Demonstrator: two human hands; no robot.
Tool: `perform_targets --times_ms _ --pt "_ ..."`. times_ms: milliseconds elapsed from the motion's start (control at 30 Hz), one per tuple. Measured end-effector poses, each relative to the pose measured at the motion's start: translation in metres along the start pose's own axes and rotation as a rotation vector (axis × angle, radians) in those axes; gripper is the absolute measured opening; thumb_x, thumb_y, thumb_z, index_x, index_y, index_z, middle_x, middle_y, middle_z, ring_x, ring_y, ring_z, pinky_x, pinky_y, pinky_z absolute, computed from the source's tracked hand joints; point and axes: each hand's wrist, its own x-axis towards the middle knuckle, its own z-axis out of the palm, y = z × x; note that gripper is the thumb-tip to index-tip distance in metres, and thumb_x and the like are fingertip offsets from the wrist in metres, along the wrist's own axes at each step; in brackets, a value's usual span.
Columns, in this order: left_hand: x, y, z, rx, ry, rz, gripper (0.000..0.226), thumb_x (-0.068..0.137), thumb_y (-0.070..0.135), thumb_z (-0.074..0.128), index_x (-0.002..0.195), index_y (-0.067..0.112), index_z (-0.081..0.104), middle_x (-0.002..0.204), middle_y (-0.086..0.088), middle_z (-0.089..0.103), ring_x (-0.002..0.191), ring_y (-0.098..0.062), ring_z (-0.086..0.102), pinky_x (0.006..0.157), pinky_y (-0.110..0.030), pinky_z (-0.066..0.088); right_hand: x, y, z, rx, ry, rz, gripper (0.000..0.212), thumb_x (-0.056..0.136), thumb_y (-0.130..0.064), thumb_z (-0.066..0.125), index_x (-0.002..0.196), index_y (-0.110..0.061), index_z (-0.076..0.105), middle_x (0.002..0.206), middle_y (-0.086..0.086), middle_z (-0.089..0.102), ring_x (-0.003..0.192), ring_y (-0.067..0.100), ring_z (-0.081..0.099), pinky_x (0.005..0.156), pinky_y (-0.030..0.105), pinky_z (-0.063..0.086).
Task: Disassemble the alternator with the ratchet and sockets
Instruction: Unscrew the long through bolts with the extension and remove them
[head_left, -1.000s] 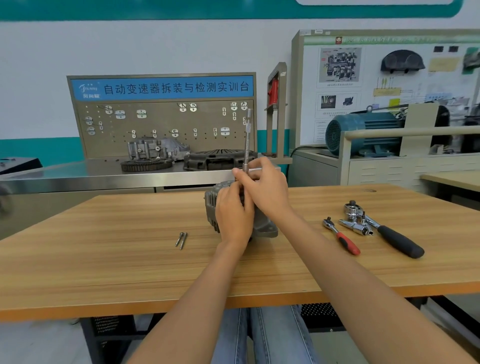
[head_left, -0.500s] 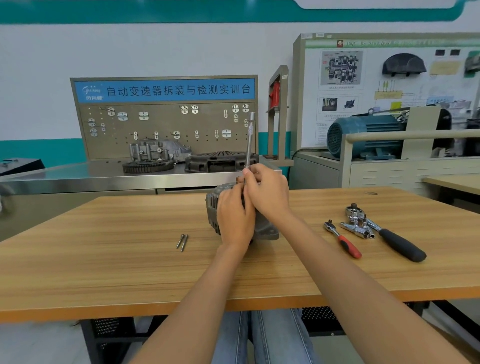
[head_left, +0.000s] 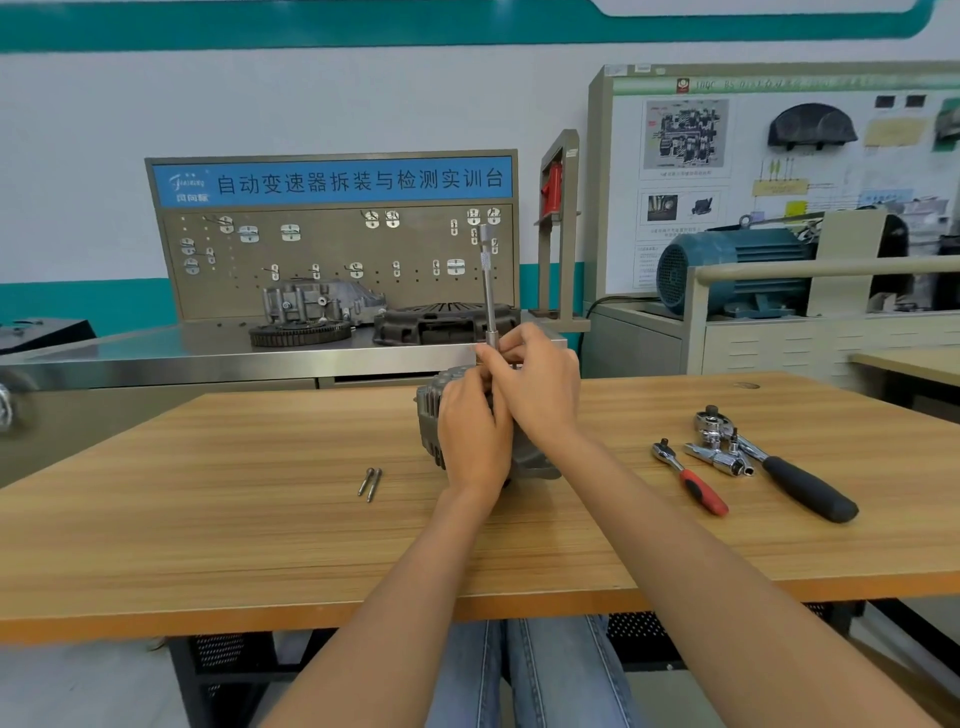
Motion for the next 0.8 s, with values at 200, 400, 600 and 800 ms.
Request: perform_targets --times_ms 200,400,600,800 --pt "-0.0024 0.0008 0.0002 -0.023 -0.032 -0.033 0.01 0.098 0.026 0.049 0.091 0.022 0.054 0.084 0.01 0.054 0.08 -0.002 0.044 0.069 -0.019 0.035 0.0004 0.0012 -0.0021 -0.01 -0.011 -0.003 0.027 0.094 -0.037 0.053 0.097 -0.013 0.065 0.081 -0.004 0.069 0.081 0.013 0.064 0.093 0.042 0.044" --pt "-0.0008 0.0026 -0.0017 -0.065 -0.025 -0.001 0.024 0.101 0.026 0.043 0.1 0.014 0.064 0.085 0.003 0.064 0.085 -0.014 0.055 0.072 -0.029 0.043 0.0008 0.0019 -0.0004 -0.021 -0.019 0.008 0.028 0.095 -0.037 0.05 0.099 -0.013 0.066 0.08 -0.004 0.069 0.08 0.015 0.063 0.093 0.042 0.045" --pt "0.0 0.0019 -0.0039 -0.045 -0.007 0.013 0.023 0.101 0.025 0.045 0.101 0.013 0.065 0.078 0.013 0.054 0.078 -0.009 0.05 0.067 -0.024 0.033 0.0014 0.0007 -0.0014 -0.019 -0.034 0.019 0.028 0.096 -0.037 0.049 0.101 -0.014 0.066 0.082 -0.004 0.069 0.081 0.014 0.062 0.093 0.042 0.044" --pt "0.0 0.0027 -0.0019 -0.063 -0.018 -0.044 0.013 0.097 0.024 0.051 0.098 0.017 0.062 0.087 0.012 0.056 0.086 -0.008 0.05 0.076 -0.028 0.044 0.0017 0.0017 -0.004 -0.056 -0.085 -0.007 0.028 0.099 -0.033 0.045 0.104 -0.016 0.067 0.08 -0.007 0.066 0.083 0.014 0.062 0.093 0.042 0.044"
